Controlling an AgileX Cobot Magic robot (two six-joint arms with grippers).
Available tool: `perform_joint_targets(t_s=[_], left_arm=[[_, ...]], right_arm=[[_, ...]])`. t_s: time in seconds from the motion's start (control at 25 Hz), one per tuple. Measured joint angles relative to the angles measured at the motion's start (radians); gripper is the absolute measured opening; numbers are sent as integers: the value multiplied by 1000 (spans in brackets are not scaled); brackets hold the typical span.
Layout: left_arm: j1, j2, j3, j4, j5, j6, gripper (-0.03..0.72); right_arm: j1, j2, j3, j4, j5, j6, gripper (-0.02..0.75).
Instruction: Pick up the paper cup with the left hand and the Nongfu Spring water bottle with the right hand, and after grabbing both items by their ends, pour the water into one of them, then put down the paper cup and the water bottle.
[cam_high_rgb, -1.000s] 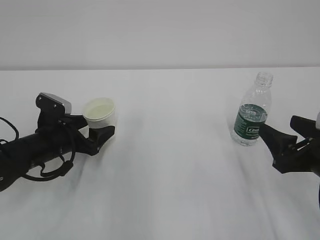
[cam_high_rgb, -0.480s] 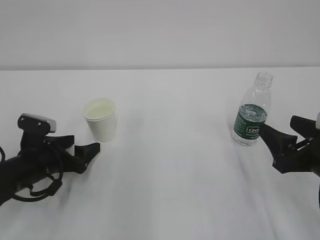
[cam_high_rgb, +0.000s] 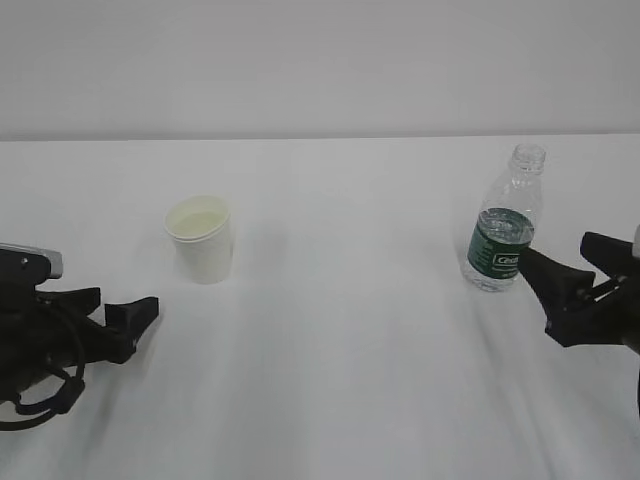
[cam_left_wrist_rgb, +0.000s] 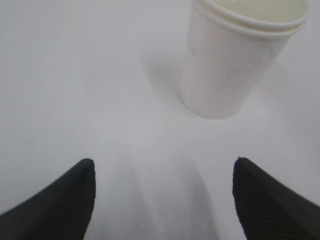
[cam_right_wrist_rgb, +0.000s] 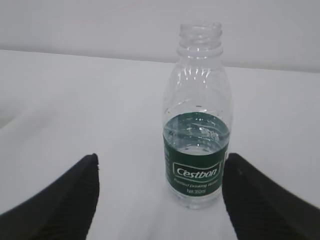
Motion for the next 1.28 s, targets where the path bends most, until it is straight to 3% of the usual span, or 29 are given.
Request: perform_joint_targets(t_s=[0.6,1.28], left_arm=[[0,-196,150,-47,0,0,593],[0,-377,305,-80,0,-111,587]], right_arm=[[0,-118,81,0,0,80,574],[0,-252,140,0,2,167,574]])
